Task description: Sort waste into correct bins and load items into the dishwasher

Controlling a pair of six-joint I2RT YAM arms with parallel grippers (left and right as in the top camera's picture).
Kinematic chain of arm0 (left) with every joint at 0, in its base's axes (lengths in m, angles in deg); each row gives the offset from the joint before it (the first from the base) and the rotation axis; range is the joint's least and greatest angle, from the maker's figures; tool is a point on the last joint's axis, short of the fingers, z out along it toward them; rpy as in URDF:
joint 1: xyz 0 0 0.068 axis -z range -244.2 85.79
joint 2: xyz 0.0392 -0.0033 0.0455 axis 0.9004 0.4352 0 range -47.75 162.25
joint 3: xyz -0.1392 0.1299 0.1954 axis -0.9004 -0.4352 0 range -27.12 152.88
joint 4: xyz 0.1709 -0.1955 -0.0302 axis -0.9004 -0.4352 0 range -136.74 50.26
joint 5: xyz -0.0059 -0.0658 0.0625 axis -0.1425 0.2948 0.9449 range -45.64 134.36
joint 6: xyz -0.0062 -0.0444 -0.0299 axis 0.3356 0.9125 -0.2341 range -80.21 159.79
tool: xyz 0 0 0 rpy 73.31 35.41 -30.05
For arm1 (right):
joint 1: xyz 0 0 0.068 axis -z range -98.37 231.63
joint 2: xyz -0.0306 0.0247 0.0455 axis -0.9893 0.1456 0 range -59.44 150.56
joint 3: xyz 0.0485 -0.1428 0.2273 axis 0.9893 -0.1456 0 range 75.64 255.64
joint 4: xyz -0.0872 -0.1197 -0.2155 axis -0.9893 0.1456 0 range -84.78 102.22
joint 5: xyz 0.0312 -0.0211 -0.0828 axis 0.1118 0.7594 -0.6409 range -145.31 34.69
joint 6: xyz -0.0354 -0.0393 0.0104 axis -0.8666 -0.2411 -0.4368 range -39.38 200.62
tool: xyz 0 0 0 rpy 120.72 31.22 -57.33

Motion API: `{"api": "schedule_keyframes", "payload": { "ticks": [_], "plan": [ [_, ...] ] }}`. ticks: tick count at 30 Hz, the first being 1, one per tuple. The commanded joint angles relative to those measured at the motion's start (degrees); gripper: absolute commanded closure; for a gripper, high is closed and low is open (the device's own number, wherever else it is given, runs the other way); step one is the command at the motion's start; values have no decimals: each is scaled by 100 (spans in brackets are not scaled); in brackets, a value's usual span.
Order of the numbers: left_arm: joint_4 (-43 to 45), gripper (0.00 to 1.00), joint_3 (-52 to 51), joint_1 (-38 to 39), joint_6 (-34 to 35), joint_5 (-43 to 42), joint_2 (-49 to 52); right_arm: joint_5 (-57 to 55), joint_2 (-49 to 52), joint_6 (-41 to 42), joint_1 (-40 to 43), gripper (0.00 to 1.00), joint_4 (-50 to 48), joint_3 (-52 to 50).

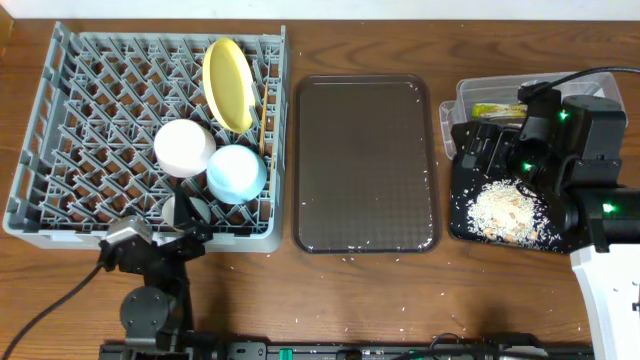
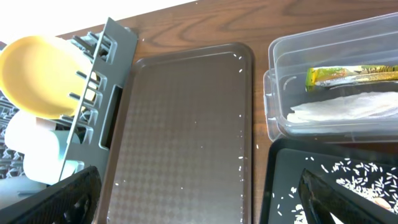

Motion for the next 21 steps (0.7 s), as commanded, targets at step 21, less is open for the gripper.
{"api": "schedule_keyframes", "payload": {
  "ticks": [21],
  "plan": [
    [363,9,-1480,-50,28,-28,-398,-17,-7,11,59,1,2,33]
  ]
}}
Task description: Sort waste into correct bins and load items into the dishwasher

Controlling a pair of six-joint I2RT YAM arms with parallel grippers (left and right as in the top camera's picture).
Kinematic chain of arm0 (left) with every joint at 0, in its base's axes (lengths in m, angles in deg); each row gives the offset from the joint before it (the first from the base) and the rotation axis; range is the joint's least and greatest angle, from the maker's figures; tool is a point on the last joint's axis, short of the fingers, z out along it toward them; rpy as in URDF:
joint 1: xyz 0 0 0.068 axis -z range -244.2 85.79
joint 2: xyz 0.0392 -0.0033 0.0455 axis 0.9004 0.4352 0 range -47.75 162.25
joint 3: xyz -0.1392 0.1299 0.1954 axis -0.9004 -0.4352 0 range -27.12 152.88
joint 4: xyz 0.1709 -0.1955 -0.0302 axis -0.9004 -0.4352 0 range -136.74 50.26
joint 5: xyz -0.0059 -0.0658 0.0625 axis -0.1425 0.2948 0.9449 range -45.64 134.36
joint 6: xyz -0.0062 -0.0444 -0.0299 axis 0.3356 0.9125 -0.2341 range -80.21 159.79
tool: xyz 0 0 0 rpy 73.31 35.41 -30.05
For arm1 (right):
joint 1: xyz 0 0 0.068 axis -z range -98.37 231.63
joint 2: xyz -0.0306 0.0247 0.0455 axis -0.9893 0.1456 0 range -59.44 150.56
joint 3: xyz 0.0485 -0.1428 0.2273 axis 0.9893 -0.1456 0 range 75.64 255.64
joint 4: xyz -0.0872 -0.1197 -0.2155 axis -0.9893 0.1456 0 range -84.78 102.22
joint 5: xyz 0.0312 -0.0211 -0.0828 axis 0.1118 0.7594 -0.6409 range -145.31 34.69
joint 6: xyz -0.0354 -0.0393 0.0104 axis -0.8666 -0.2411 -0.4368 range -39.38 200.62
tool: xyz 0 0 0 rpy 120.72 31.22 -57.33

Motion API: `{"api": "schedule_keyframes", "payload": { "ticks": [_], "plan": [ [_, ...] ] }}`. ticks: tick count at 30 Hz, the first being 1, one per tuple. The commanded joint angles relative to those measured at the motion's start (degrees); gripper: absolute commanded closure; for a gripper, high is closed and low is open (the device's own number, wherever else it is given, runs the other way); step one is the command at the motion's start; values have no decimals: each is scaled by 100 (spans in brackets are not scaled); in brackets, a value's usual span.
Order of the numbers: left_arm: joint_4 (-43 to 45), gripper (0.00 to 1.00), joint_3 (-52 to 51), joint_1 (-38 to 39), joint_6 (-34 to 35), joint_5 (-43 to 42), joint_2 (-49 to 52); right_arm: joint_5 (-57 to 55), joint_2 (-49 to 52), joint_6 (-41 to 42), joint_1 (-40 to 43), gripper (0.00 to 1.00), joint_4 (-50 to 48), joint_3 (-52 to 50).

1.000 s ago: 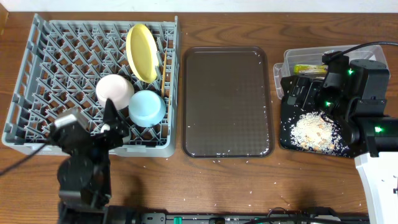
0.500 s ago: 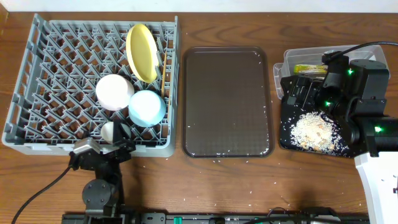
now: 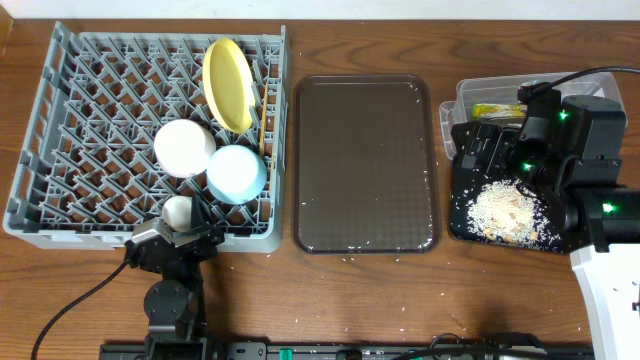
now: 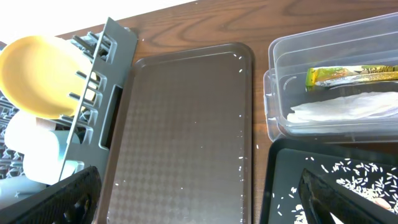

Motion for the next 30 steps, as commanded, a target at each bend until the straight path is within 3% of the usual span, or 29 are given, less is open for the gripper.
{"api": "schedule_keyframes", "payload": {
  "ticks": [1,10,14,18,23,30],
  "plan": [
    [-297,9,-59,-24,13,33,52,-17,-11,13,57,1,7,33],
    [-297,9,-59,-24,13,33,68,-61,-127,9,39,1,232,31],
    [-297,9,-59,-24,13,33,68,-1045,-1032,-581,31,1,339,-151],
    [-297,9,-59,-24,13,33,68,-1198,-2564,-1637,79,1,-350,-1401],
    [-295,9,-59,-24,13,33,68,-1220,-4024,-1648,129,1,-485,-2750],
    [-297,9,-59,-24,13,33,68,-1200,-6041,-1665,127,1,-2430,-5040]
  ]
}}
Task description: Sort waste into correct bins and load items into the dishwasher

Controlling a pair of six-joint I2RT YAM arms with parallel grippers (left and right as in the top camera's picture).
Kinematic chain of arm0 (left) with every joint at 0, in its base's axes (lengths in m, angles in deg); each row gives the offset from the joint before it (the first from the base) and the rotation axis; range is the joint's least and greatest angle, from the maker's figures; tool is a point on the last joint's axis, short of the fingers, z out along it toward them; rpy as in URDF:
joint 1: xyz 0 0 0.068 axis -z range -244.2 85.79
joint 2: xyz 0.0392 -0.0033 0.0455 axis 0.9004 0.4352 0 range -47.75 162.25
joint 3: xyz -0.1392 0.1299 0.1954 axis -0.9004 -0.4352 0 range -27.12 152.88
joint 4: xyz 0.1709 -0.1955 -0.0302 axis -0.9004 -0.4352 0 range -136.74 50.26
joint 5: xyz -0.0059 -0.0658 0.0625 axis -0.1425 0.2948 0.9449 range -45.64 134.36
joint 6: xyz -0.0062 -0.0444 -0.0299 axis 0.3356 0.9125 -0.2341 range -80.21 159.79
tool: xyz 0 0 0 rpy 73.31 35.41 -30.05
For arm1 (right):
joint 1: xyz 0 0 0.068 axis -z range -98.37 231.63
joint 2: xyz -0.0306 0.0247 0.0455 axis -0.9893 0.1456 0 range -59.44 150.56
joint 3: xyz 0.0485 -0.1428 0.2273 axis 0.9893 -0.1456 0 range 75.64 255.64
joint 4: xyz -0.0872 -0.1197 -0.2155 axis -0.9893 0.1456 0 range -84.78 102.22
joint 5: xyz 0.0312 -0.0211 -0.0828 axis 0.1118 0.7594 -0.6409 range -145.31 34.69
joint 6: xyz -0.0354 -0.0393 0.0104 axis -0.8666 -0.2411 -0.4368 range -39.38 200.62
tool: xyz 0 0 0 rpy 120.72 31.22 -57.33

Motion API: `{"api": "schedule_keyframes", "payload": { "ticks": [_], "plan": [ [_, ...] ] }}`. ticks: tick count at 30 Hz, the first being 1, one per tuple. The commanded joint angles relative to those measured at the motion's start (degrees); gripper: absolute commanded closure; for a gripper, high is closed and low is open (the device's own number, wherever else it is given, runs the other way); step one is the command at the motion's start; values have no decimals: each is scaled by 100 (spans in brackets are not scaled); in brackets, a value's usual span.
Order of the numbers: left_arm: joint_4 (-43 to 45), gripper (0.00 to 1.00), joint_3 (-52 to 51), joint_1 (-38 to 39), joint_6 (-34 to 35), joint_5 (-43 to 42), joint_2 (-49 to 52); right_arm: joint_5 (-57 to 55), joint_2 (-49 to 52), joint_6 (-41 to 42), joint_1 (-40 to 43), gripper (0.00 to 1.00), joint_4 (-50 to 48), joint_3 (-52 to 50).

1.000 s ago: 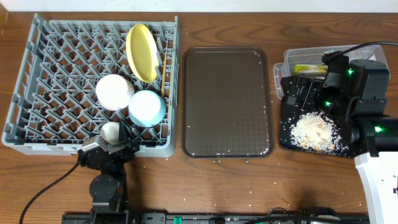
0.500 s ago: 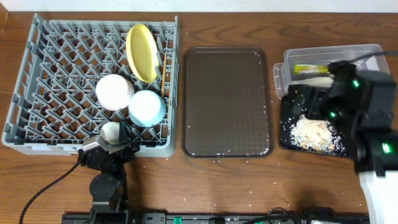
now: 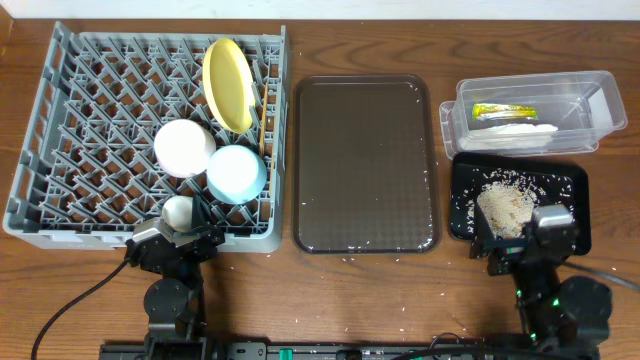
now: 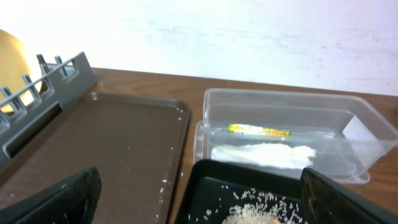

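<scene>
The grey dishwasher rack (image 3: 60, 120) at the left holds a yellow plate (image 3: 228, 82) on edge, a white cup (image 3: 184, 148), a light blue cup (image 3: 236, 173) and a small white cup (image 3: 178, 210). The clear bin (image 3: 590, 125) at the far right holds a yellow-green wrapper (image 4: 258, 130) and a white napkin (image 4: 261, 153). Below it, the black bin (image 3: 570, 185) holds spilled rice (image 3: 503, 203). My left gripper (image 3: 172, 243) sits folded just in front of the rack. My right gripper (image 4: 202, 202) stands wide open with nothing in it, at the black bin's front edge.
A brown tray (image 3: 365, 165) lies between the rack and the bins, bare except for a few rice grains. Loose grains dot the wooden table (image 3: 330, 290) along its front. Both arm bases stand at the front edge.
My right arm has moved from above the two bins at the far right to the table's front, just before the black bin, so both bins now show whole. The left arm has not moved.
At first my left gripper reached at a slant to the rack's front edge by the small white cup, and my right arm hung over the bins. Then the left arm sat folded before the rack. Now the right arm has drawn back to the front too.
</scene>
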Motion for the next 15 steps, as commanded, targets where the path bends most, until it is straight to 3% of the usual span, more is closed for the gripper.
{"api": "schedule_keyframes", "payload": {
  "ticks": [1,10,15],
  "plan": [
    [-208,9,-114,-24,13,50,-9,-31,-686,-107,31,1,-623,-809],
    [-208,9,-114,-24,13,52,-9,96,-1091,-107,26,1,-2218,-2310],
    [-208,9,-114,-24,13,50,-9,96,-1091,-109,26,1,-2072,-2293]
  ]
}}
